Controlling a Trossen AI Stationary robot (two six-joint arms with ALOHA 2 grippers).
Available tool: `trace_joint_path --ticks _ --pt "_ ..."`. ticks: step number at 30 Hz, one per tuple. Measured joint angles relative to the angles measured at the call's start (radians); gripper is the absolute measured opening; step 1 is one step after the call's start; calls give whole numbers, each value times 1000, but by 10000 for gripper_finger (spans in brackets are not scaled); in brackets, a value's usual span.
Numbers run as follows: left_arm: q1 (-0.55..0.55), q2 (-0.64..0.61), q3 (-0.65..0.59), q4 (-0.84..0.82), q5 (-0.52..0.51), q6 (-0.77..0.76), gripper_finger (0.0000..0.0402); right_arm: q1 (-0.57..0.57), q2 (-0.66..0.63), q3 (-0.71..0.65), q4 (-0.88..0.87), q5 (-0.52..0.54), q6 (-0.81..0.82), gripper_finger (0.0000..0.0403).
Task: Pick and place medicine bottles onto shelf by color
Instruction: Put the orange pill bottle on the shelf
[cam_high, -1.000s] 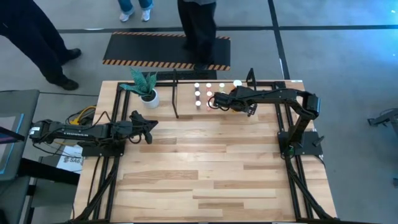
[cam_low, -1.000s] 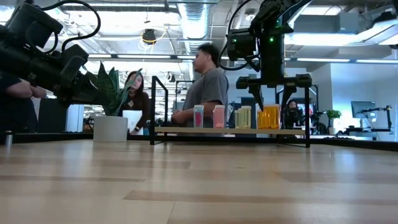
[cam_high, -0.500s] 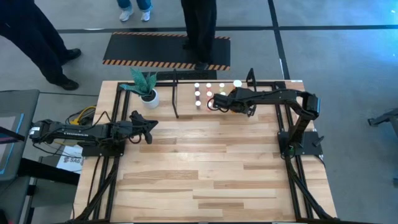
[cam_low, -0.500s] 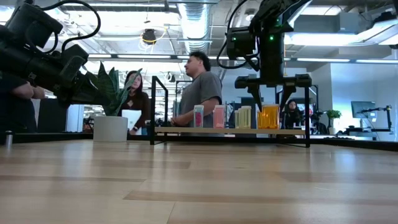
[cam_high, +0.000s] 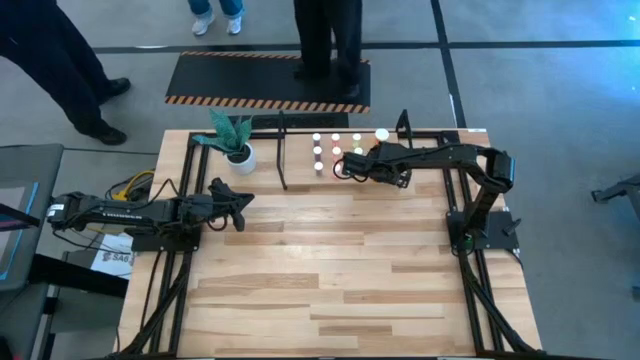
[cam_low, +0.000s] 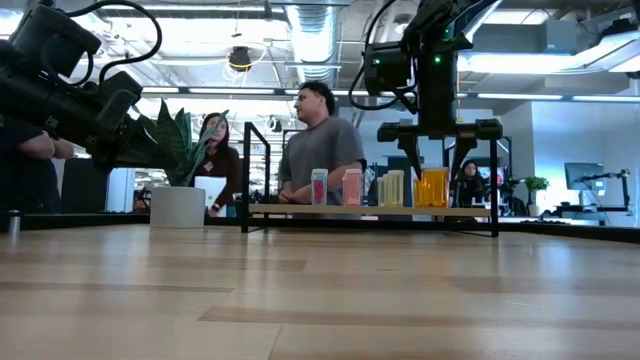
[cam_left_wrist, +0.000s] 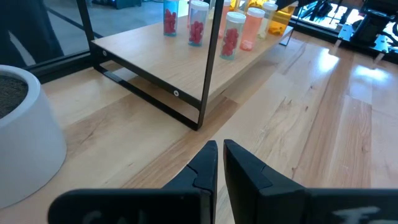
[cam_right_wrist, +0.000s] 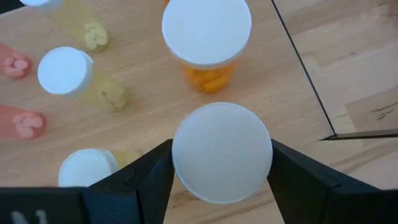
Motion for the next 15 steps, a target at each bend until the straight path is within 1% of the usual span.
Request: trace_joint_path --ticks 15 --pt "0 0 0 0 0 0 13 17 0 0 0 -8 -8 261"
